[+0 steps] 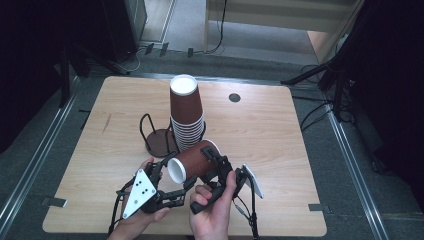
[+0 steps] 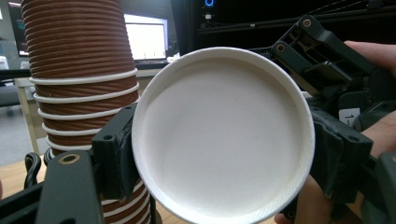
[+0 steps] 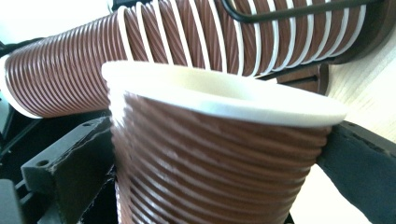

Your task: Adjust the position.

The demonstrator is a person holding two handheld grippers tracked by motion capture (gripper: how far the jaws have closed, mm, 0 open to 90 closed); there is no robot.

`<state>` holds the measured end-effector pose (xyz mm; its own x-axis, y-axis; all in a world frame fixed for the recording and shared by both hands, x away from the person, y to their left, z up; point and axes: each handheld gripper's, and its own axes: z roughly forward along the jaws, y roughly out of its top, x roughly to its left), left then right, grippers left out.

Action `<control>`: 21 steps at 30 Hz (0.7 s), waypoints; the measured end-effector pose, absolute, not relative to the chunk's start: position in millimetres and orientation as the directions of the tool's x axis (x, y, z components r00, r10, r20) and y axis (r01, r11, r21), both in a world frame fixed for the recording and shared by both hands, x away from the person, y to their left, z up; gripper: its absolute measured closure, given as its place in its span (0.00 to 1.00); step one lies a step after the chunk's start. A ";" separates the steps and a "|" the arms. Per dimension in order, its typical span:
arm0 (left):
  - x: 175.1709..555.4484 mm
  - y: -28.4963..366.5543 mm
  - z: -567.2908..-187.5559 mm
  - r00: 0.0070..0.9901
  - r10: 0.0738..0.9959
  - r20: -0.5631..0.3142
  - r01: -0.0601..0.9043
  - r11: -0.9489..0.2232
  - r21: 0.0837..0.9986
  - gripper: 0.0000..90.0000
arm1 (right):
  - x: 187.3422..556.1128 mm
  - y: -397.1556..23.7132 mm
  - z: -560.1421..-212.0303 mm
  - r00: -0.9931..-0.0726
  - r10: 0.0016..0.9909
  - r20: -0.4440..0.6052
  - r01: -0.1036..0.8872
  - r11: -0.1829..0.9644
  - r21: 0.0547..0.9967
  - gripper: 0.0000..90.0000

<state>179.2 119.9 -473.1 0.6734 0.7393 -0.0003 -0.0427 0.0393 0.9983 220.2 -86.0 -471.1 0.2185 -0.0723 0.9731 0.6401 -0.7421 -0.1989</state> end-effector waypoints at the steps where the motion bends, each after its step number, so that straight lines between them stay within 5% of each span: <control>1: 179.4 120.2 -473.1 0.673 0.740 -0.001 -0.043 0.041 0.998 0.25 | 220.6 -86.3 -471.6 0.217 -0.072 0.973 0.640 -0.742 -0.198 0.00; 21: 178.1 118.8 -472.7 0.691 0.723 0.005 -0.043 0.034 0.998 0.25 | 226.3 -89.4 -476.4 0.227 -0.090 0.970 0.632 -0.744 -0.217 0.00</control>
